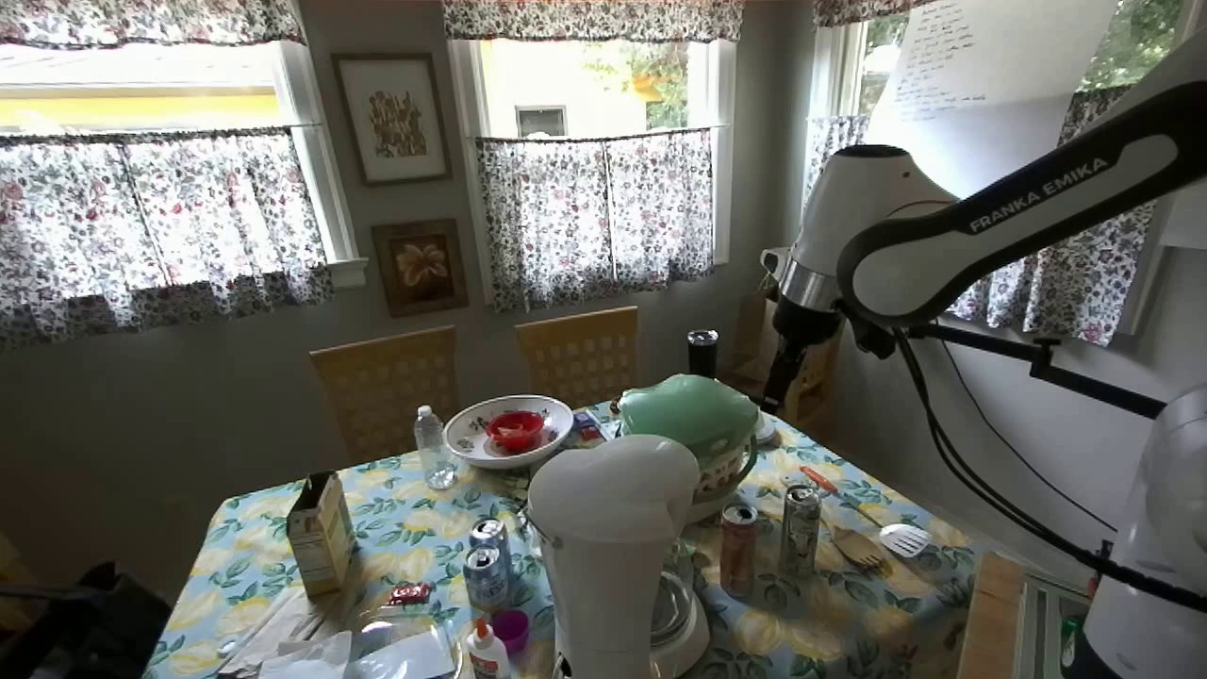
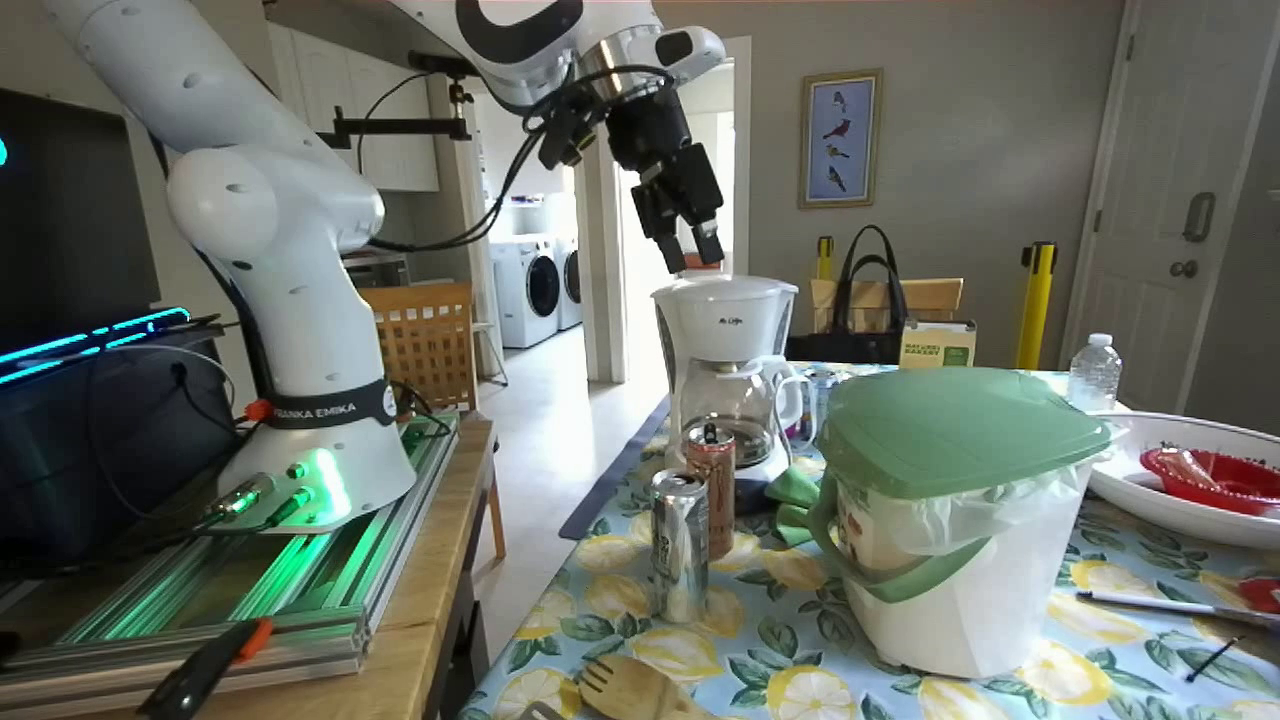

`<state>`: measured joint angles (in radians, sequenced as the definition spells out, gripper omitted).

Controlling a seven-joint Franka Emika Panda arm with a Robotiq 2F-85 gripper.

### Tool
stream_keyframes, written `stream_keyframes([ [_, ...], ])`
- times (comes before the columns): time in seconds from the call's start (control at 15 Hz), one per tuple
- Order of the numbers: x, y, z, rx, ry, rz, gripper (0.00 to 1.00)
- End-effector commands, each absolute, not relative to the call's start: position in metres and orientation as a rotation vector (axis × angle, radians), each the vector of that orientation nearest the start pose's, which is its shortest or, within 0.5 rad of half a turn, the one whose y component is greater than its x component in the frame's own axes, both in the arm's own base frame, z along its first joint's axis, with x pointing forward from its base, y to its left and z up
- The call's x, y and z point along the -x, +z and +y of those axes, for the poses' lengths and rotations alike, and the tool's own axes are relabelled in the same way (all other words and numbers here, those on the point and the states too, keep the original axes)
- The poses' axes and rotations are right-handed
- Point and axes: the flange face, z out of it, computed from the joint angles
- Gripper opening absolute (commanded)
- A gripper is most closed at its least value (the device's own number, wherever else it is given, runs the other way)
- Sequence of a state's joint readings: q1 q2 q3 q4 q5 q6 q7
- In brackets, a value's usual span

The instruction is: Open the bin and put the cans inside then close the bin.

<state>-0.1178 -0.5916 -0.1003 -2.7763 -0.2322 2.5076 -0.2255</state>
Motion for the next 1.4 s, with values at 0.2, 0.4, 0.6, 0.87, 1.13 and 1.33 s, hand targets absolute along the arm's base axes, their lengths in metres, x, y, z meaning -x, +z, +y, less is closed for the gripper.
stream_keyframes([
  [0.2, -0.389, 0.354, -0.109, 3.353, -0.547, -0.137, 1.00],
  [0.4, -0.398, 0.334, -0.114, 3.386, -0.544, -0.117, 1.00],
  [0.6, -0.405, 0.318, -0.111, 3.400, -0.547, -0.142, 1.00],
  [0.87, -0.413, 0.305, -0.106, 3.421, -0.579, -0.198, 1.00],
  [1.13, -0.426, 0.301, -0.108, 3.456, -0.635, -0.233, 1.00],
  [1.33, -0.434, 0.295, -0.107, 3.482, -0.658, -0.238, 1.00],
])
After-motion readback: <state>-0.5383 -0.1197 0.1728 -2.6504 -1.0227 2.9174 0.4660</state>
